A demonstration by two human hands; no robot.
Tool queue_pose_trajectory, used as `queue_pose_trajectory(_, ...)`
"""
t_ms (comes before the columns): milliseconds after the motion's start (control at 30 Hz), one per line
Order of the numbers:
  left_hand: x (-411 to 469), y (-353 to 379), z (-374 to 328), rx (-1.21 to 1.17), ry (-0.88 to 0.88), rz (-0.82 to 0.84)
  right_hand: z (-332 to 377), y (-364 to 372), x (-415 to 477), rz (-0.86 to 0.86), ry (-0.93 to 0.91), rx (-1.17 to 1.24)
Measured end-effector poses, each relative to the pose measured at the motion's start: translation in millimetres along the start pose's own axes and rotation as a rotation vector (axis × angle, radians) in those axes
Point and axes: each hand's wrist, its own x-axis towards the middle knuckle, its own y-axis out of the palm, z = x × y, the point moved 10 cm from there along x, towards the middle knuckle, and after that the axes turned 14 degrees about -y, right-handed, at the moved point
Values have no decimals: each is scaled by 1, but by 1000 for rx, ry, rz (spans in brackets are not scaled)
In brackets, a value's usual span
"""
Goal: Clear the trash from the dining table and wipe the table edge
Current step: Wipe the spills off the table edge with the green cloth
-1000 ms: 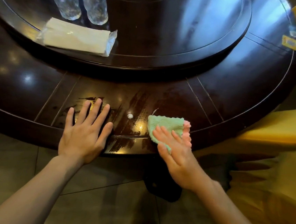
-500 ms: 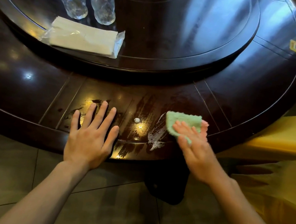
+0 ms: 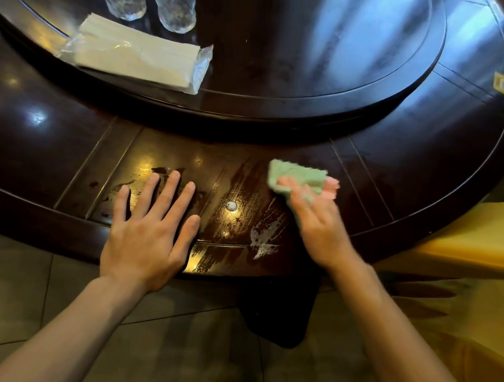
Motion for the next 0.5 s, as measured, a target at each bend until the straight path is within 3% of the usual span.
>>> queue_pose_trajectory(133,1,-1,2,-30,-7,-7,34,57,-47,199,-75,-34)
queue_pose_trajectory(233,1,-1,4,-58,-12,-12,44,77,-72,245,-25,100)
queue_pose_trajectory(333,1,0,5,-69,-17,-13,44,73,-83,115,159,597)
queue_pose_trajectory(400,1,0,5,-83,-20,-5,33,53,-83,-80,300,974)
queue_pose_trajectory(500,1,0,4,-90,-24,1,9,-5,-68,-375,372,1118)
